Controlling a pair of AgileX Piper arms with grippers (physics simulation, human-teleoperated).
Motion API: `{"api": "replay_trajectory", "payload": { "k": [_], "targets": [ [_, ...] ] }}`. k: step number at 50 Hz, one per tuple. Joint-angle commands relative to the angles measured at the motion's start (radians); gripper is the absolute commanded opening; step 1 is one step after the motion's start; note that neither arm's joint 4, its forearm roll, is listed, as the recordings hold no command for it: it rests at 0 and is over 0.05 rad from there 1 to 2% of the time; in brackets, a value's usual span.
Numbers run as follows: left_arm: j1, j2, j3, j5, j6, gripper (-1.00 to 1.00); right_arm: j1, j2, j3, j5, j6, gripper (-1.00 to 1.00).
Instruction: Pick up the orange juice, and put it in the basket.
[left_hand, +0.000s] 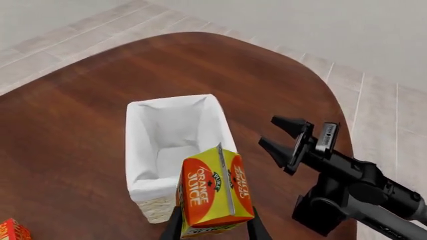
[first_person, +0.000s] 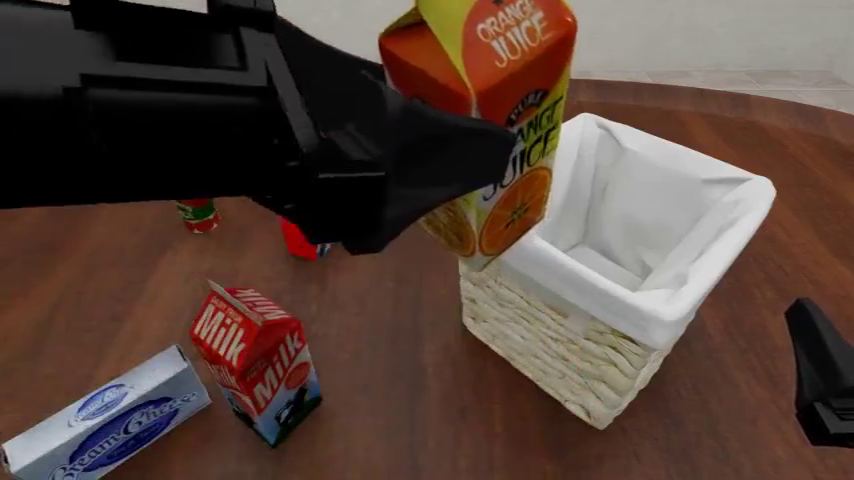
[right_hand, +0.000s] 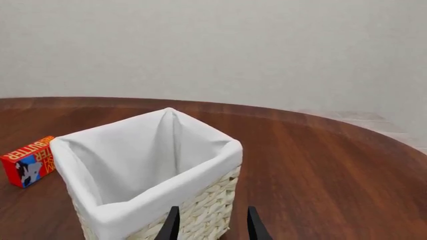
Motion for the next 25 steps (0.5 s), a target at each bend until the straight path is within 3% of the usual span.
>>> {"api": "replay_trajectory", "payload": {
  "k": [1, 14, 18, 25],
  "targets": [
    [0.034, 0.122, -0.137, 0.018, 0.037, -1.00, 0.006, 0.000, -0.002, 0.003, -0.008, 1.00],
    [0.047, 0.235, -0.201, -0.020, 0.008, -1.00, 0.000, -0.001, -0.010, 0.007, -0.011, 1.00],
    [0.059, 0.285, -0.249, -0.022, -0.026, -1.00, 0.002, 0.000, -0.008, 0.006, -0.007, 1.00],
    [0.066, 0.357, -0.328, -0.009, -0.026, -1.00, 0.006, 0.000, -0.011, 0.011, -0.009, 1.00]
  ]
}}
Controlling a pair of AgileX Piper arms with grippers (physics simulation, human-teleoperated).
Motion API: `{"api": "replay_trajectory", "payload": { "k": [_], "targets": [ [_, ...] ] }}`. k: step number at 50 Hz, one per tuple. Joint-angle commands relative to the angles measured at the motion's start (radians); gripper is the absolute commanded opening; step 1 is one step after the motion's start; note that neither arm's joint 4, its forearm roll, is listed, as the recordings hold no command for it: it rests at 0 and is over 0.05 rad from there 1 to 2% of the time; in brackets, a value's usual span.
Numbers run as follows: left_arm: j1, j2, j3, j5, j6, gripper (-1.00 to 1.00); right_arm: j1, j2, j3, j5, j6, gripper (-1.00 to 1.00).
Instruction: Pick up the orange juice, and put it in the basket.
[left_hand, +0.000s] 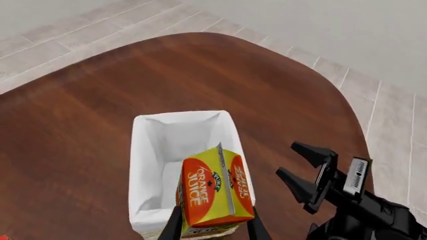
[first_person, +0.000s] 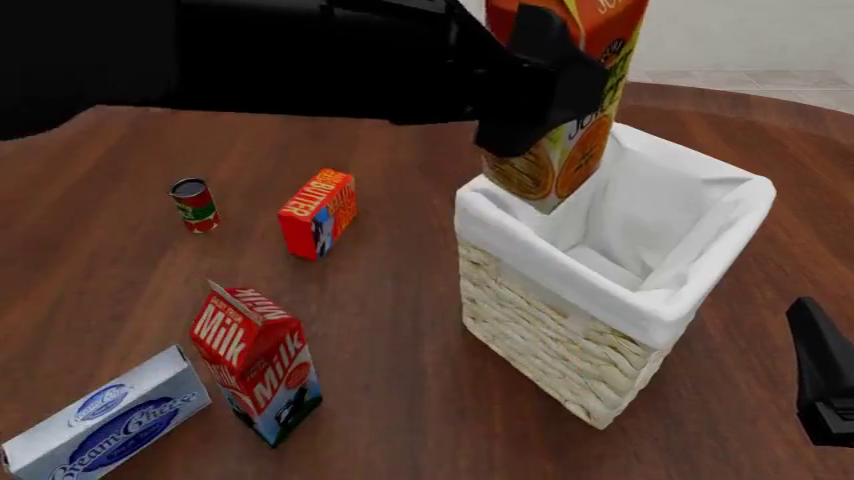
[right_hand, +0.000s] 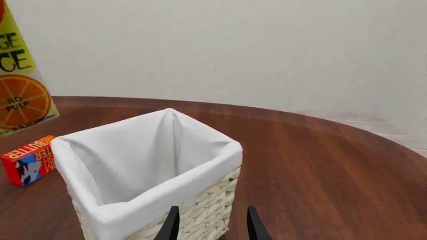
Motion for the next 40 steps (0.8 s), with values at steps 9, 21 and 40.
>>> {"api": "replay_trajectory", "payload": {
  "k": [9, 21, 40],
  "targets": [
    [0.021, 0.197, -0.180, 0.004, 0.046, -1.00, 0.010, 0.001, 0.002, 0.003, 0.000, 1.00],
    [0.004, 0.293, -0.232, -0.004, 0.067, -1.00, 0.010, 0.001, -0.003, 0.009, 0.001, 1.00],
    [0.026, 0.388, -0.227, -0.066, 0.073, -1.00, 0.015, 0.004, 0.002, 0.005, 0.011, 1.00]
  ]
}}
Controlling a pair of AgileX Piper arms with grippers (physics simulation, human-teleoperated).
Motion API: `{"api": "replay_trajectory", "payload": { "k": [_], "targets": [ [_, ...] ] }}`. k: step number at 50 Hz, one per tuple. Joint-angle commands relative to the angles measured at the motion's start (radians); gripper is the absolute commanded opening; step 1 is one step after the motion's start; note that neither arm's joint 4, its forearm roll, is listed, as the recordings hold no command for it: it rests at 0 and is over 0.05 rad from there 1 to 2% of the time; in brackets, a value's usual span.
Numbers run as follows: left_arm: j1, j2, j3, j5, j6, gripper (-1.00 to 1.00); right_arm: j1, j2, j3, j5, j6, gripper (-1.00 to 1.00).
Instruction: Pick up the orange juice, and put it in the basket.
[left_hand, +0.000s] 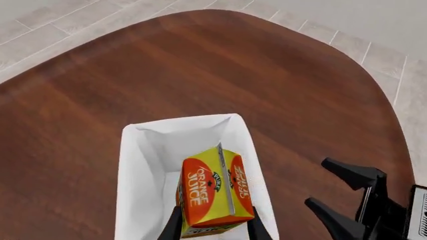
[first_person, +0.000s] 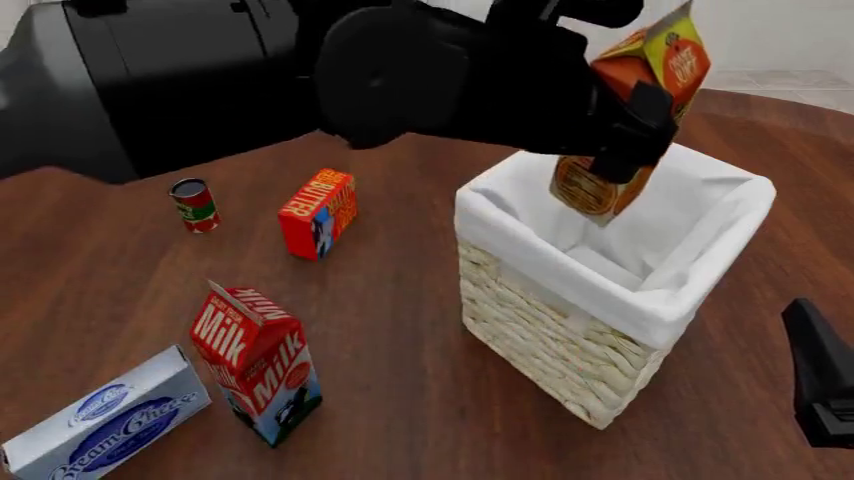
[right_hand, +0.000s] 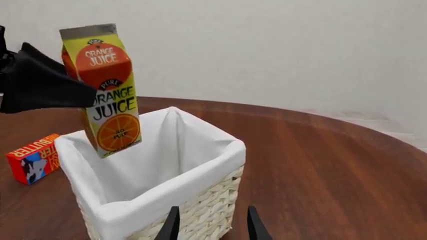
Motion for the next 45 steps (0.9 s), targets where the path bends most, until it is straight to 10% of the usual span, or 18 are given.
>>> {"api": "replay_trajectory", "payload": {
  "k": [1, 45],
  "targets": [
    [0.014, 0.044, -0.005, -0.034, 0.023, -1.00, 0.003, 0.002, 0.010, -0.009, 0.005, 1.00],
    [0.003, 0.149, 0.037, -0.130, -0.005, -1.00, 0.016, 0.008, 0.029, -0.013, -0.001, 1.00]
  ]
}}
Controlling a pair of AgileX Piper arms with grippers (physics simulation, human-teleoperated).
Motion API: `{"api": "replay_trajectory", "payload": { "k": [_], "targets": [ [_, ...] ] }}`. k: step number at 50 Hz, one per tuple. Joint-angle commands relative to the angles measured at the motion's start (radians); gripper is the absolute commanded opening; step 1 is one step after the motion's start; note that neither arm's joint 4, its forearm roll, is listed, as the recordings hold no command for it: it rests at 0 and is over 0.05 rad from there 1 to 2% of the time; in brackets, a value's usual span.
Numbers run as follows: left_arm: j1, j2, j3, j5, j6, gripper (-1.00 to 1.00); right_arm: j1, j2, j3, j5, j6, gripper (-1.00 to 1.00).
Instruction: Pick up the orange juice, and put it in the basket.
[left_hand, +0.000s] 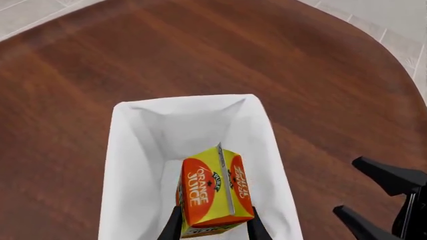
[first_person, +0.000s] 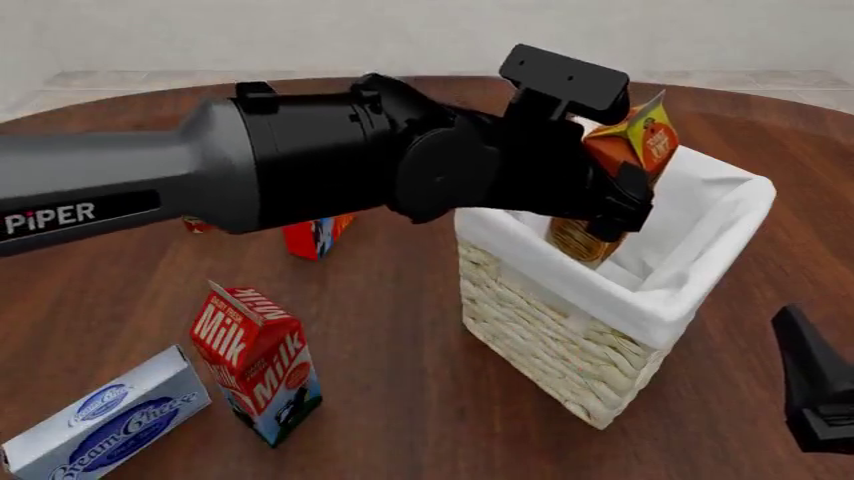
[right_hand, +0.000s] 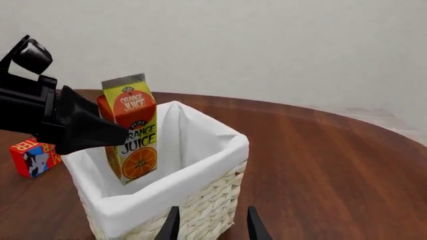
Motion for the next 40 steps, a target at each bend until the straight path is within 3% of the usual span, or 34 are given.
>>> {"api": "replay_trajectory", "payload": {
  "k": [1, 34, 35, 40],
  "targets": [
    [-0.013, 0.033, -0.041, -0.001, 0.026, -1.00, 0.006, 0.006, 0.007, -0.006, -0.001, 1.00],
    [-0.005, 0.107, -0.086, 0.001, 0.014, -1.00, 0.013, 0.015, 0.015, -0.019, 0.005, 1.00],
    [-0.005, 0.105, -0.086, 0.002, 0.018, 1.00, 0.013, 0.015, 0.015, -0.019, 0.005, 1.00],
    [-0.009, 0.101, -0.080, -0.001, 0.014, 1.00, 0.014, 0.017, 0.014, -0.019, 0.005, 1.00]
  ]
}}
